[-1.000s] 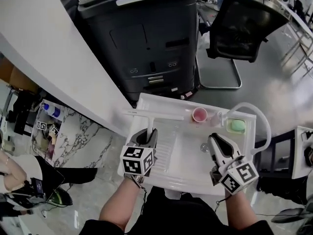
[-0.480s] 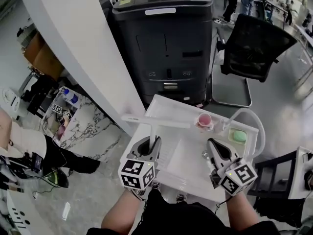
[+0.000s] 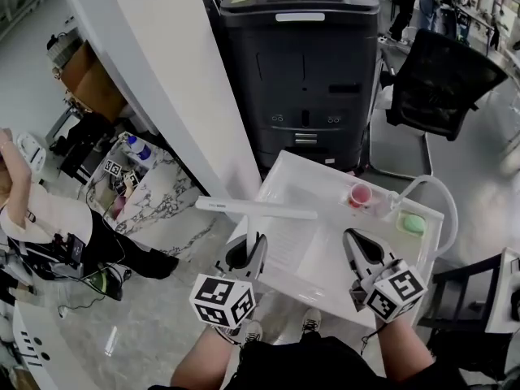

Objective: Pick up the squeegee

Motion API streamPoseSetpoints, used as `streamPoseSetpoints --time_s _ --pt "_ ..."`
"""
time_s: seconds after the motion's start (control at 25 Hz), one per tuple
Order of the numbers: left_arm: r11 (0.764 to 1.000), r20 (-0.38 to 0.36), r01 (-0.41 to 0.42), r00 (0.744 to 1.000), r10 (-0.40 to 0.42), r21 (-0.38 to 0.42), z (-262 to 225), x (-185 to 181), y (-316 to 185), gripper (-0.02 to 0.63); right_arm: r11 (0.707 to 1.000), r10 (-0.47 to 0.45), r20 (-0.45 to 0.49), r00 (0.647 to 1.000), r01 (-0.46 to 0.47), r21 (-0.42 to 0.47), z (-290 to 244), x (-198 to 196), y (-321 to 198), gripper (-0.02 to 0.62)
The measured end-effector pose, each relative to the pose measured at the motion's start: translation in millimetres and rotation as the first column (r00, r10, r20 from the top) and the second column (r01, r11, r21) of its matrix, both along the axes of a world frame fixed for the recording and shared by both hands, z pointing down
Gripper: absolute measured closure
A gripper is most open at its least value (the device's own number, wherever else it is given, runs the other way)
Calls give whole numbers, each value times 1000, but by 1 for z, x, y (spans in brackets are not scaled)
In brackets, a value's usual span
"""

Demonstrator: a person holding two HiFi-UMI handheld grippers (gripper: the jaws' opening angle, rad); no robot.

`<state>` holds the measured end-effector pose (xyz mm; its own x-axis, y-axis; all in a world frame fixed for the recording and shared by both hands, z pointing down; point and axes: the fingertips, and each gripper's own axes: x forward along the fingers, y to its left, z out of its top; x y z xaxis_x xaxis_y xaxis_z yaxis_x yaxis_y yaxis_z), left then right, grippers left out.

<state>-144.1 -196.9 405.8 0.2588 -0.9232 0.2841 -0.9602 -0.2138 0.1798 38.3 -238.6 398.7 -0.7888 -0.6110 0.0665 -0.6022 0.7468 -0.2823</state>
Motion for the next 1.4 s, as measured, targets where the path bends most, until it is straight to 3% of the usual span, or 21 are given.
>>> streamPoseSetpoints --time_s 0.32,0.64,1.08,1.24,1.4 --pt "994 -11 -110 994 110 -13 5 -40 33 545 993 120 2 993 -120 -10 1 -38 40 578" --pt "958 -23 -286 958 286 10 6 -65 77 545 955 298 -19 955 -297 23 -4 -59 117 578" --pt "886 -47 -460 886 462 51 -4 -37 148 545 881 472 -50 880 -469 69 -21 -35 226 578" --pt "884 -47 -464 883 467 61 -12 -25 164 545 874 483 -46 874 -478 87 -30 -22 245 578" --pt "899 -47 -432 899 436 71 -16 -10 179 545 884 462 -44 886 -457 96 -33 -3 257 578"
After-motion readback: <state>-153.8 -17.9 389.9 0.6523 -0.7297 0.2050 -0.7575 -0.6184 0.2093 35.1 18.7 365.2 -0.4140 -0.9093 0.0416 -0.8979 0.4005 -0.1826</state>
